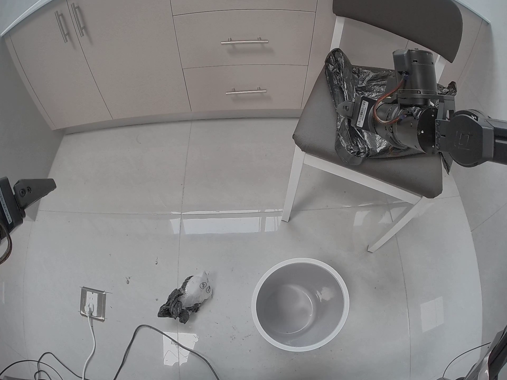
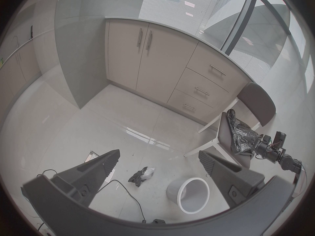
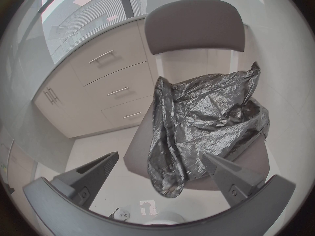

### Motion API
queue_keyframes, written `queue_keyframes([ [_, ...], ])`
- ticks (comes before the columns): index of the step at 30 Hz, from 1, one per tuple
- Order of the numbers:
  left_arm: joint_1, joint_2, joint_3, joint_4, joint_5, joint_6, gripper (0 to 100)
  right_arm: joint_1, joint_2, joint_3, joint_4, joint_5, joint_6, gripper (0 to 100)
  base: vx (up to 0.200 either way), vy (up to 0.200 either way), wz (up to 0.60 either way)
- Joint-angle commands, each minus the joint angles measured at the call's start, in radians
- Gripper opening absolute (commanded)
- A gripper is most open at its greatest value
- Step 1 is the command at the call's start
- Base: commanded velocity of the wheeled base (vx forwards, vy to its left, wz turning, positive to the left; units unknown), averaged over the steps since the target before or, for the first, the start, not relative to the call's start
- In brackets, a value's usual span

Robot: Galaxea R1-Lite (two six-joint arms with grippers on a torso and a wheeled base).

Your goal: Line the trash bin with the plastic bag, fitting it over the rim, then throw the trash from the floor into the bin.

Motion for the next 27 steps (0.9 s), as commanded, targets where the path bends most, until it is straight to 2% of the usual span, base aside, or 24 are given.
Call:
queue_keyframes([
  [1, 0.001, 0.011, 0.011, -0.002, -0.001, -0.001, 100, -0.019, 0.005, -0.022, 0.000, -0.019, -0.007, 100, 0.000, 0.000, 0.00],
  [6, -0.006, 0.018, 0.017, -0.002, -0.002, -0.004, 100, -0.029, 0.011, 0.010, 0.001, -0.025, -0.021, 100, 0.000, 0.000, 0.00],
  [12, -0.006, 0.035, 0.029, -0.007, -0.004, -0.001, 100, -0.033, 0.062, 0.061, -0.009, -0.083, -0.042, 100, 0.000, 0.000, 0.00],
  [18, -0.006, 0.040, 0.055, -0.059, -0.006, -0.001, 100, -0.061, 0.090, 0.055, -0.105, -0.089, -0.052, 100, 0.000, 0.000, 0.00],
  [27, -0.006, 0.045, 0.061, -0.067, -0.007, -0.002, 100, -0.082, 0.090, 0.076, -0.108, -0.091, -0.065, 100, 0.000, 0.000, 0.00],
])
